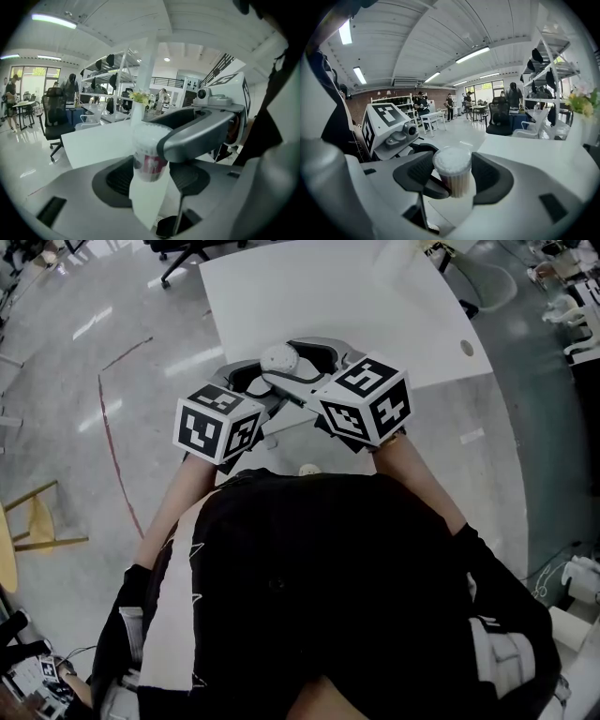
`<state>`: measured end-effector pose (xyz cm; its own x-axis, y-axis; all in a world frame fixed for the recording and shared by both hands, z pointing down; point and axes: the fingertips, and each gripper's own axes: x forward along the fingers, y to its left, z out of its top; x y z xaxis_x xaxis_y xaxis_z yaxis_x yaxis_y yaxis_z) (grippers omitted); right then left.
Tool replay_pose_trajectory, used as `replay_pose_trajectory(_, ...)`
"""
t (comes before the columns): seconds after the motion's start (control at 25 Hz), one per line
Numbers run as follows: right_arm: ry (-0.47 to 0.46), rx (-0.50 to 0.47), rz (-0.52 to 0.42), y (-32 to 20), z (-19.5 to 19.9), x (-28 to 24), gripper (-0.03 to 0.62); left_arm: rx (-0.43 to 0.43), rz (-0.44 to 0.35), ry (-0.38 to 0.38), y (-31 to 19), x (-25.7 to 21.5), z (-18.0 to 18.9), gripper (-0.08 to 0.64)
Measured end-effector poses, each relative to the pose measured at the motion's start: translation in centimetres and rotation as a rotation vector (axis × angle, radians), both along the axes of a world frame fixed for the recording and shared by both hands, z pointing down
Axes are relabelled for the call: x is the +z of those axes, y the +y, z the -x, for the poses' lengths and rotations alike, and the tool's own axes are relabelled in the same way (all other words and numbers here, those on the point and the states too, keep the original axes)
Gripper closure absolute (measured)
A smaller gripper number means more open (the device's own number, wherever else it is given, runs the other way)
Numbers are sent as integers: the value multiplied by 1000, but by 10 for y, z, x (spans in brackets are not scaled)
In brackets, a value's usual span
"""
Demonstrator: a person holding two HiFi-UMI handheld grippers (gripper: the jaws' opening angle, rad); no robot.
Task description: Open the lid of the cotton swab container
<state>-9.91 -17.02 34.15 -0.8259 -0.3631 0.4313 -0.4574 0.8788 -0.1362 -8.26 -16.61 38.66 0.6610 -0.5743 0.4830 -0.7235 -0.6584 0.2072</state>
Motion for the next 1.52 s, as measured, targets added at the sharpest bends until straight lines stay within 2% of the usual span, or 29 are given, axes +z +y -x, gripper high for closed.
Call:
replay_pose_trajectory(0.24,-84,30,12,-2,-4,-8,334,-18,-58,-11,-1,-7,1,313)
replay_pose_trajectory(0.56,-167,56,98,-9,0,-14,339,-40,-102,-22,-4,-15,11,318)
replay_pose_trajectory(1.16,-241,111,226,-17,-2,-15,339,-50,-113,14,-7,-15,12,322)
replay_pose_trajectory(1.36,-351,136,341,-20,-4,-19,339,-43,-121,4,-6,-14,14,324)
replay_pose_trajectory(1.52,-343,128,336,-18,-4,-20,337,-40,-126,-3,-4,-16,14,324)
